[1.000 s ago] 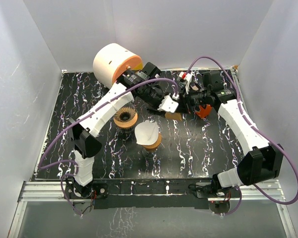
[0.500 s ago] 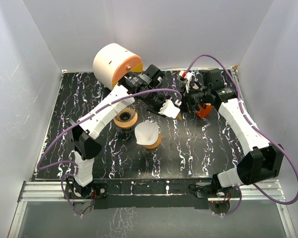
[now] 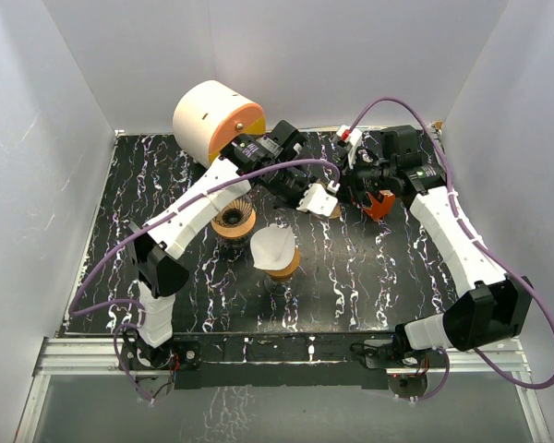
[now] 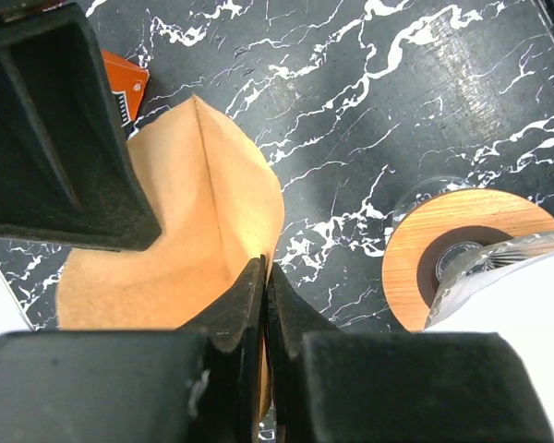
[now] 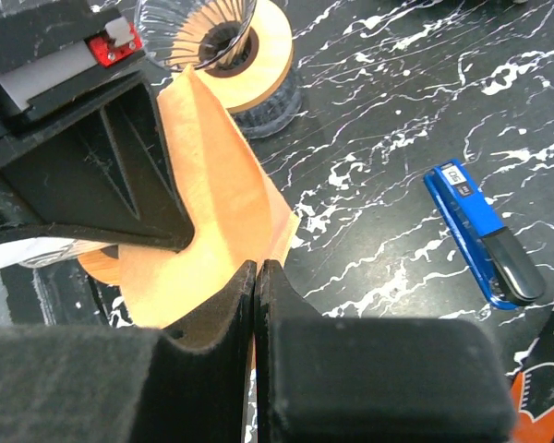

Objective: Place the coffee filter in the dripper
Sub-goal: Pick up the coffee filter from the coffee filter holder.

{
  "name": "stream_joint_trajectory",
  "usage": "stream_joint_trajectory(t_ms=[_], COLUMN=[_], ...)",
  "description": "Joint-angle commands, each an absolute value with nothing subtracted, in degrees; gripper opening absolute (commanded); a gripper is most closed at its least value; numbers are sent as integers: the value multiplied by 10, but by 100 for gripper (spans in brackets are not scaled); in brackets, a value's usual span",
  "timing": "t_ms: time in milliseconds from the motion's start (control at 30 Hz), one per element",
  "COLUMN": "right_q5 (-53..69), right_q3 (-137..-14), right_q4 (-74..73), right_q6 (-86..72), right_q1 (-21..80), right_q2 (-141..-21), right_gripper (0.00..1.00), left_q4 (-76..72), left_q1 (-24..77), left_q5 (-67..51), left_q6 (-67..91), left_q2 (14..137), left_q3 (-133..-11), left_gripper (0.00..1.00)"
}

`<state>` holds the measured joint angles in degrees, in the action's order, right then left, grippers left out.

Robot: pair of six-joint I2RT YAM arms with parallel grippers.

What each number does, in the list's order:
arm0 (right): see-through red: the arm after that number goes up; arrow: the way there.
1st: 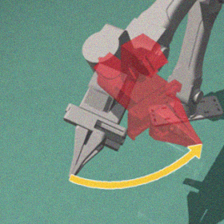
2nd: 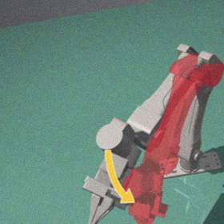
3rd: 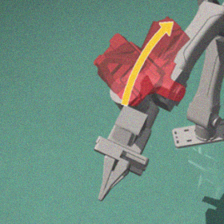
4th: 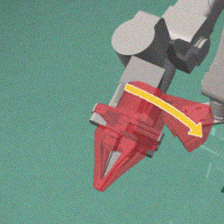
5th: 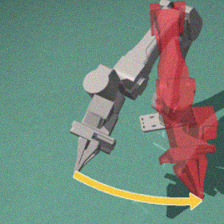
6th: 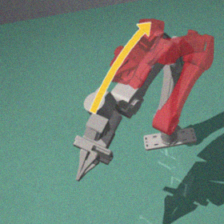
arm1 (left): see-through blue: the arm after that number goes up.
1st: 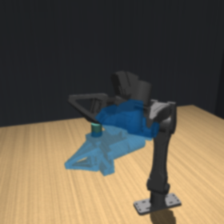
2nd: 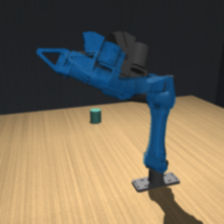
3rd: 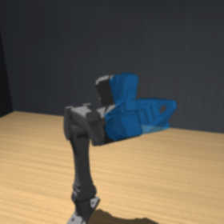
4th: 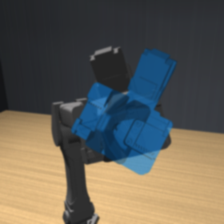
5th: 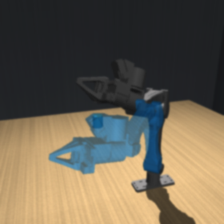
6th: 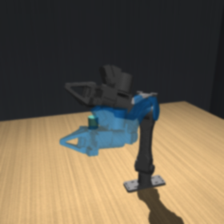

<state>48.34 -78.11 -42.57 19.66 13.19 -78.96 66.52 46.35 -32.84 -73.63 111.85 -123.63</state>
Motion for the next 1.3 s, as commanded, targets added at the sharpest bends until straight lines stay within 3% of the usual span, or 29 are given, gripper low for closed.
stream_joint_trajectory(t_ms=[0, 267, 833, 967, 1267], right_q5=[448, 391, 423, 414, 403], right_q3=[-785, -784, -788, -793, -808], right_q4=[-370, -353, -373, -372, -361], right_q6=[184, 170, 178, 176, 163], right_q1=[134, 134, 134, 134, 134], right_q2=[-764, -764, -776, -777, -789], right_gripper=[0, 5, 35, 46, 51], left_q4=[681, 661, 588, 581, 580], left_q1=[466, 461, 454, 443, 380], left_q5=[-365, -362, -244, -206, -172], left_q6=[-706, -680, -643, -635, -596], left_q2=[1090, 1087, 1061, 1048, 985], left_q3=[-1235, -1222, -1185, -1187, -1173], left_gripper=[0, 0, 0, 0, 0])
